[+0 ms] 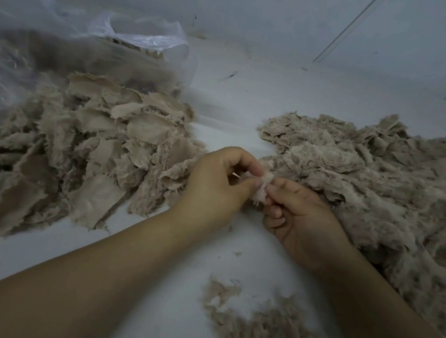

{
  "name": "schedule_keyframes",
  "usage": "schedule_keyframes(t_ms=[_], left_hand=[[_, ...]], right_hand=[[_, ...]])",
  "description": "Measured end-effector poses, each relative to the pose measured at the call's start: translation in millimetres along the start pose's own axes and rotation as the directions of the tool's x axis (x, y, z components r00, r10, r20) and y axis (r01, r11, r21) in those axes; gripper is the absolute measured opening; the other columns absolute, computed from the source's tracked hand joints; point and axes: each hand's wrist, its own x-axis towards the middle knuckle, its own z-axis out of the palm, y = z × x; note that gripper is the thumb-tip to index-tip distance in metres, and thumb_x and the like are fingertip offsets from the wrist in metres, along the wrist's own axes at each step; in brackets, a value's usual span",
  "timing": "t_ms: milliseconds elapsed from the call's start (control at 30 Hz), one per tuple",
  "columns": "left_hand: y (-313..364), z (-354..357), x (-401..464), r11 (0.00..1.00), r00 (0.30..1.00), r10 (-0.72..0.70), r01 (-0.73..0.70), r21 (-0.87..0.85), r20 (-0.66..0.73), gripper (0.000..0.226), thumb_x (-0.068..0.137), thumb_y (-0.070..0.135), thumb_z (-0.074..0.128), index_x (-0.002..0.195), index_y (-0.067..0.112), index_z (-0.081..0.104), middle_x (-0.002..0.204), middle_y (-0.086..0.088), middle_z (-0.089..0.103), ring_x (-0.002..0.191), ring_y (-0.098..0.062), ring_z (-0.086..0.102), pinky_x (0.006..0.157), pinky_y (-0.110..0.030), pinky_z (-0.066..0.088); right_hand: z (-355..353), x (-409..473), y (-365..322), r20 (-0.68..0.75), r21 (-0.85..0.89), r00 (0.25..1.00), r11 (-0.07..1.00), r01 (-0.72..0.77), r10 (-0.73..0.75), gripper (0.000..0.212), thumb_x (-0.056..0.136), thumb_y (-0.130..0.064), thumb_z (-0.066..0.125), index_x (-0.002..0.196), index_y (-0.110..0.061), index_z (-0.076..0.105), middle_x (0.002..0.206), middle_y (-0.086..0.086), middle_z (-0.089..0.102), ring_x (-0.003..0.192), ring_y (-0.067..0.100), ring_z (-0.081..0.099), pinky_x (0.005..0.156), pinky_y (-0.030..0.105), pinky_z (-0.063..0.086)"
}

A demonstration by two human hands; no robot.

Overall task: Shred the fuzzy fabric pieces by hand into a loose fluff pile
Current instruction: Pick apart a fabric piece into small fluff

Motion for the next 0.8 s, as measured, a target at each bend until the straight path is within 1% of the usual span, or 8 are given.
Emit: schedule_keyframes(t_ms=[133,267,400,467,600,667,733,800], left_hand=[[0.8,-2.1,1.4,0.967,0.991,-0.131,0.124,-0.223,-0.014,0.024,0.082,-0.009,0.069,0.08,0.013,0.061,0.076,-0.008,0.063,0.044,-0.014,0.056,0.039,-0.023,0.045],[-1.0,-4.9,2.9,0.959,0.989,-0.147,0.139,-0.246,-0.013,0.021,0.083,-0.009,0.068,0.086,0.008,0.056,0.078,-0.007,0.064,0.031,-0.014,0.048,0.035,-0.018,0.036],[-3.0,-5.7,0.3,0.938,0.95,-0.224,0.271,-0.219,0.217,0.032,0.084,-0.003,0.07,0.103,0.013,0.051,0.074,-0.007,0.068,0.037,-0.021,0.056,0.036,-0.021,0.041],[-5.5,-2.1,-1.7,0.942,0.938,-0.258,0.297,-0.156,0.233,0.034,0.083,-0.009,0.068,0.1,0.016,0.051,0.067,-0.006,0.068,0.044,-0.024,0.062,0.04,-0.027,0.048],[-11.7,-2.9,1.7,0.992,0.992,-0.128,0.128,-0.004,-0.001,0.031,0.081,-0.017,0.062,0.078,0.014,0.062,0.072,-0.011,0.066,0.062,-0.024,0.066,0.061,-0.041,0.057],[-12.1,-5.3,3.5,0.996,0.996,-0.087,0.085,-0.039,-0.03,0.03,0.079,-0.02,0.062,0.074,0.01,0.068,0.079,-0.01,0.071,0.072,-0.019,0.068,0.07,-0.035,0.056],[-8.1,-4.9,3.7,0.993,0.997,-0.07,0.067,-0.1,-0.028,0.034,0.079,-0.022,0.061,0.073,0.01,0.068,0.088,-0.001,0.071,0.08,-0.007,0.068,0.076,-0.022,0.053],[-5.1,-1.9,3.5,0.986,0.996,-0.085,0.085,-0.147,0.006,0.039,0.081,-0.024,0.057,0.071,0.012,0.067,0.096,0.005,0.068,0.087,0.0,0.067,0.081,-0.017,0.052]], right_hand=[[1.5,-0.5,0.6,-0.027,0.029,1.0,1.0,-0.004,0.005,0.009,0.077,-0.012,0.059,0.074,-0.006,0.053,0.063,0.003,0.047,0.044,0.002,0.036,0.039,0.012,0.026],[1.6,1.0,2.0,-0.129,0.141,0.992,0.99,0.03,-0.011,0.016,0.096,-0.003,0.047,0.08,-0.006,0.05,0.062,0.002,0.045,0.042,0.002,0.035,0.037,0.011,0.025],[3.0,1.0,1.4,-0.132,0.153,0.991,0.987,0.055,-0.035,0.017,0.099,-0.003,0.041,0.085,-0.006,0.05,0.061,0.003,0.044,0.04,0.002,0.035,0.035,0.012,0.027],[2.1,0.5,0.2,-0.112,0.136,0.993,0.989,0.05,-0.034,0.016,0.099,-0.003,0.042,0.084,-0.007,0.049,0.061,0.003,0.045,0.04,0.002,0.035,0.036,0.012,0.027],[-0.5,-0.3,-0.8,-0.078,0.118,0.997,0.992,0.04,-0.031,0.018,0.096,-0.003,0.042,0.08,-0.009,0.048,0.06,0.002,0.045,0.041,0.003,0.034,0.038,0.013,0.025],[-1.4,-0.1,-1.3,-0.068,0.12,0.997,0.992,0.034,-0.026,0.016,0.092,-0.007,0.047,0.076,-0.009,0.047,0.06,0.003,0.045,0.04,0.005,0.034,0.037,0.014,0.025],[-1.0,-0.3,-1.4,-0.044,0.11,0.999,0.994,0.023,-0.018,0.014,0.084,-0.017,0.054,0.074,-0.008,0.049,0.058,0.004,0.046,0.039,0.006,0.035,0.036,0.015,0.026],[-1.3,-1.1,-0.8,-0.017,0.072,0.999,0.997,0.029,-0.028,0.017,0.08,-0.021,0.057,0.072,-0.007,0.056,0.056,0.004,0.047,0.038,0.006,0.035,0.036,0.015,0.025]])
